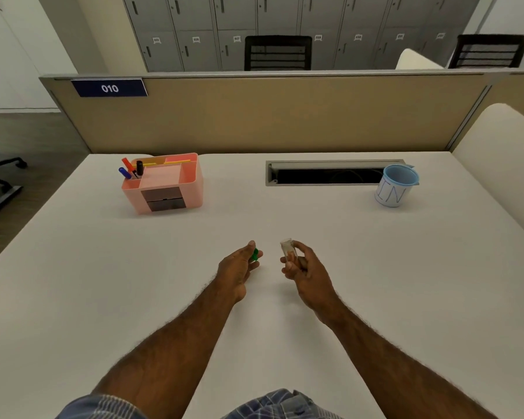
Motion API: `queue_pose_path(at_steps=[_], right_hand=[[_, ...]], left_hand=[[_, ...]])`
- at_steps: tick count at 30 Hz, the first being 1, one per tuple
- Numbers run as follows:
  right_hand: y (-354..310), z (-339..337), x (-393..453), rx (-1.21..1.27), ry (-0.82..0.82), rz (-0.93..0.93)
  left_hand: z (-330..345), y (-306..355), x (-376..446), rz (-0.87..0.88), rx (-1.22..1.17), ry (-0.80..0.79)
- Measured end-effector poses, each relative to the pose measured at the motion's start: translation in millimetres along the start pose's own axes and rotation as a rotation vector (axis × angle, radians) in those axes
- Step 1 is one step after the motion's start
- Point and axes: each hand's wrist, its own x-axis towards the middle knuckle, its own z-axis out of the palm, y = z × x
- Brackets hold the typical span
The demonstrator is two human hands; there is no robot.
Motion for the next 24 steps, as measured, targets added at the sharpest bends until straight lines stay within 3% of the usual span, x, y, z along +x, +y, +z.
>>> queue_pose_path(at_steps=[13, 19, 24], right_hand=[[-32, -116, 104, -0.183, 0.580, -0.194], [-54, -190, 136, -0.519, 0.725, -0.032], [-63, -234, 157, -0.711, 0.672, 0.084]], left_hand=[[2, 6, 31, 0.017, -0.328, -0.021], [6, 12, 40, 0.009, -0.337, 0.001], [10, 11, 47, 0.000, -0.304, 0.001]])
